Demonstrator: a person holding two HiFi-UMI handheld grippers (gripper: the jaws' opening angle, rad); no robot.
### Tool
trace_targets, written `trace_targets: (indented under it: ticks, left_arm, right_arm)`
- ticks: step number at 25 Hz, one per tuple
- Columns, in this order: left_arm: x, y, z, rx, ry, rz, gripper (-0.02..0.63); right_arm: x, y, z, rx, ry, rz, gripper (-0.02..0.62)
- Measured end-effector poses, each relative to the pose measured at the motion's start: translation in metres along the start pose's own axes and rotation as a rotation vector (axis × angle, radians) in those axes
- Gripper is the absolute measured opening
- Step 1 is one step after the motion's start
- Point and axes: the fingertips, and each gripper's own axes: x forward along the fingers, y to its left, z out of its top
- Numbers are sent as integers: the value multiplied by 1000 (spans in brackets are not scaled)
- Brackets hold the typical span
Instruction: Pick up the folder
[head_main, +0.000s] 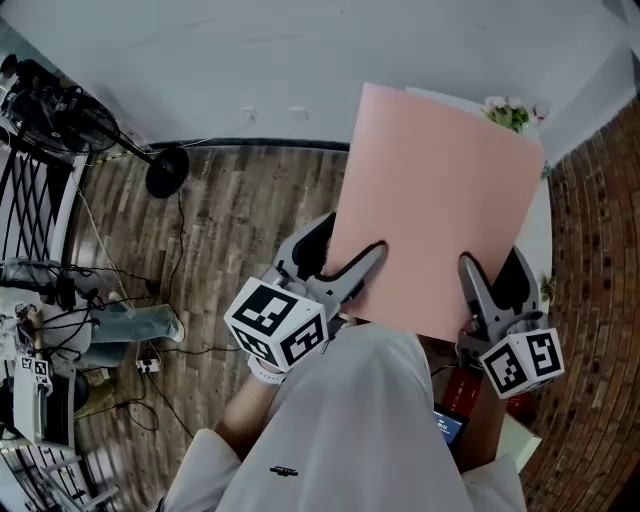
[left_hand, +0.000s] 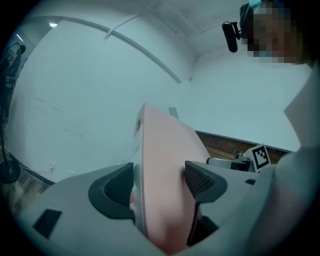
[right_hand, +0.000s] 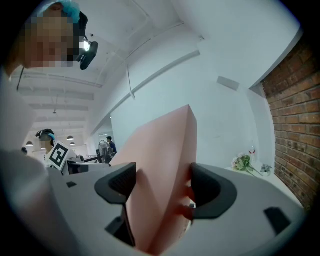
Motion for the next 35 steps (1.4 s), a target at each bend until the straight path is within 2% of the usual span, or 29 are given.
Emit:
trace_targets:
  ticks: [17, 22, 26, 35]
  left_arm:
    - [-3, -4, -1, 9, -11, 3, 330]
    - [-10, -20, -6, 20, -5, -8, 330]
    - [-4, -7, -3, 11, 2, -10, 330]
    - [4, -17, -6, 30, 15, -23, 330]
  right_arm:
    - [-4, 0, 0, -17, -13, 8, 331]
    - [-25, 1, -3, -4, -23, -6, 333]
    - [-11, 1, -3, -3, -16, -15, 333]
    - [-24, -7, -5, 18, -38, -54, 331]
